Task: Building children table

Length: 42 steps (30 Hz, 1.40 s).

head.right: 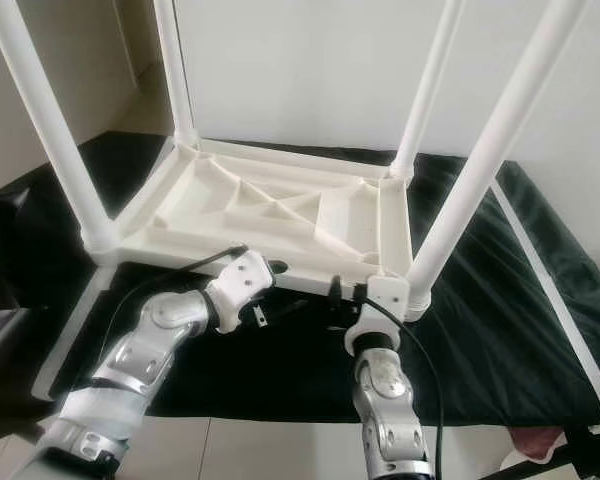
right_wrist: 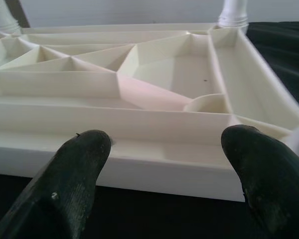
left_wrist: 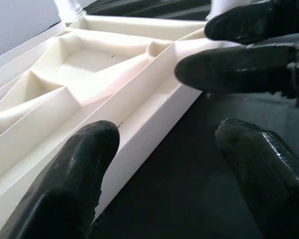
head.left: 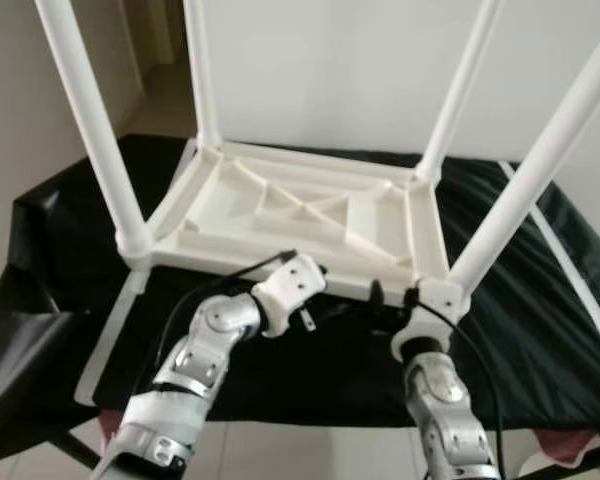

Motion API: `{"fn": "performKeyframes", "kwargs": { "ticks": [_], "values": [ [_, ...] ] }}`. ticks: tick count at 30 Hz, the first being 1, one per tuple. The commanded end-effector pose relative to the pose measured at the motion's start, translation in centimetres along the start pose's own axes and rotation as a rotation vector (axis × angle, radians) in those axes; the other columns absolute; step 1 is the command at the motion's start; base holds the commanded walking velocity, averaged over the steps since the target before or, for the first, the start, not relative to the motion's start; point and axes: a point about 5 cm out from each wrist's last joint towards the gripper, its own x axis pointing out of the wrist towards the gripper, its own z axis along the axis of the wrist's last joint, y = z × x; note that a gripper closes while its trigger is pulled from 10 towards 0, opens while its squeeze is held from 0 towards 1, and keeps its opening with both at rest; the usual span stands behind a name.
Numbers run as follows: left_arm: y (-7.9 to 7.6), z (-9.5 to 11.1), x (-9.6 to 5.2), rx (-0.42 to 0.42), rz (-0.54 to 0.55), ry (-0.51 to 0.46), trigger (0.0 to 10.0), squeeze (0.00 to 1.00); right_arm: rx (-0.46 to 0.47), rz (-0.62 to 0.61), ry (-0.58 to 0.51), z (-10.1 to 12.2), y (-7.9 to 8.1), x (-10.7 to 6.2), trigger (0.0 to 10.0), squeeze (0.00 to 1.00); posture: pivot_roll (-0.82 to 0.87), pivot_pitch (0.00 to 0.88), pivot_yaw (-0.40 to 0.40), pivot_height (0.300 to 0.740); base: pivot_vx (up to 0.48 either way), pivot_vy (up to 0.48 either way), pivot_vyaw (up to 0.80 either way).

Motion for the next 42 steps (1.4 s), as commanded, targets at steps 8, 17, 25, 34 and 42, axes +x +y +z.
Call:
{"fn": "performKeyframes", "kwargs": {
  "ticks": [8, 17, 25, 34, 42],
  "values": [
    [1.5, -0.2, -0.5, 0.027, 0.128, 0.011, 10.0, 0.0, -0.009, -0.126, -0.048, 1.3, -3.5, 1.4, 10.0, 0.0, 0.01, 0.0, -0.052, 0.74, 0.0, 0.0, 0.0],
    [2.7, -0.9, -1.2, 0.019, 0.174, 0.035, 10.0, 0.0, -0.036, -0.28, -0.066, 1.9, -7.5, 1.1, 10.0, 0.0, 0.0, 0.0, -0.056, 0.74, 0.0, 0.0, 0.0],
    [1.9, -1.6, -2.1, 0.009, 0.119, 0.049, 10.0, 0.0, -0.071, -0.43, -0.056, 1.8, -11.8, 0.1, 10.0, 0.0, 0.0, 0.0, -0.059, 0.74, 0.0, 0.0, 0.0],
    [1.3, -2.4, -3.9, -0.005, 0.052, 0.064, 10.0, 0.0, -0.126, -0.561, -0.067, 2.6, -16.0, -0.8, 10.0, 0.0, 0.01, 0.0, -0.058, 0.74, 0.0, 0.0, 0.0],
    [0.7, -2.1, -6.9, -0.045, -0.056, 0.045, 10.0, 0.0, -0.094, -0.486, -0.076, 2.6, -14.3, 0.3, 10.0, 0.0, 0.03, 0.0, -0.061, 0.74, 0.0, 0.0, 0.0]
  ]
}}
